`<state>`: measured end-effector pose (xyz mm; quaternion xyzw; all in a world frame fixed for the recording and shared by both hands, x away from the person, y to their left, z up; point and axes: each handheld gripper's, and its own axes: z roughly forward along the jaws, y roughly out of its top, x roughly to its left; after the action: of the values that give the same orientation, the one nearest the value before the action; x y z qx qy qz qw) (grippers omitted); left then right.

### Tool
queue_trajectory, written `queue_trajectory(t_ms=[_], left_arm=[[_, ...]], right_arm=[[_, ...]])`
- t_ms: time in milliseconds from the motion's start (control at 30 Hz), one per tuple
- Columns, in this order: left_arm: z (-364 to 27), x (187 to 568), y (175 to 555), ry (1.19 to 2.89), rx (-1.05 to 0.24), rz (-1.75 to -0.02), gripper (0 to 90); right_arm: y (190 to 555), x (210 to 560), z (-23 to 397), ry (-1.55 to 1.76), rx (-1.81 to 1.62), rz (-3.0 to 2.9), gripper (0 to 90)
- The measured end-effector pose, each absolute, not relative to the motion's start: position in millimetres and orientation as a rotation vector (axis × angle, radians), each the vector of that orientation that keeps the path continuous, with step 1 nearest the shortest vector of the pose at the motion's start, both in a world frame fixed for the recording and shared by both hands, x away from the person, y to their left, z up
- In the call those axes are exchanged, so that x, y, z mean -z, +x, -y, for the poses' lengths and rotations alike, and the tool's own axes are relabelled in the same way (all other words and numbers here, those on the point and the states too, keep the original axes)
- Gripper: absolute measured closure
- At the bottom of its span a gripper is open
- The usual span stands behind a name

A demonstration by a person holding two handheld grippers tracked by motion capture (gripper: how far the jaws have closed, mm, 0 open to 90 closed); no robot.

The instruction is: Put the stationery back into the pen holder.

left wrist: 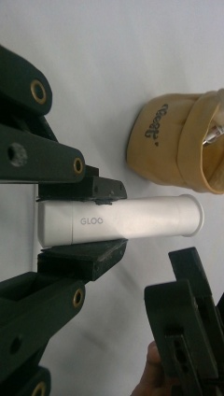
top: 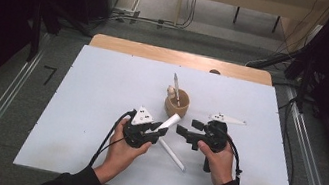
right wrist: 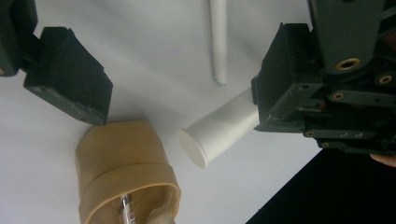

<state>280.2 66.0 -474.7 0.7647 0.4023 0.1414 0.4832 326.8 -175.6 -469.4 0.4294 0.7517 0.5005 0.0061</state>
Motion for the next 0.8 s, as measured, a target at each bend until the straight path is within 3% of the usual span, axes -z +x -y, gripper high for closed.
queue_trajectory(t_ms=[367, 800], left_arm=[[-53.3, 475.9, 278.6, 1.852, -0.339, -0.958, 72.4], [-48.1, 474.9, 275.5, 1.841, -0.326, -0.941, 72.3]], right_arm=[[333.1, 475.6, 171.2, 1.441, -1.655, -2.337, 21.7], [337.0, 478.7, 171.5, 1.510, -1.784, -2.332, 46.1]])
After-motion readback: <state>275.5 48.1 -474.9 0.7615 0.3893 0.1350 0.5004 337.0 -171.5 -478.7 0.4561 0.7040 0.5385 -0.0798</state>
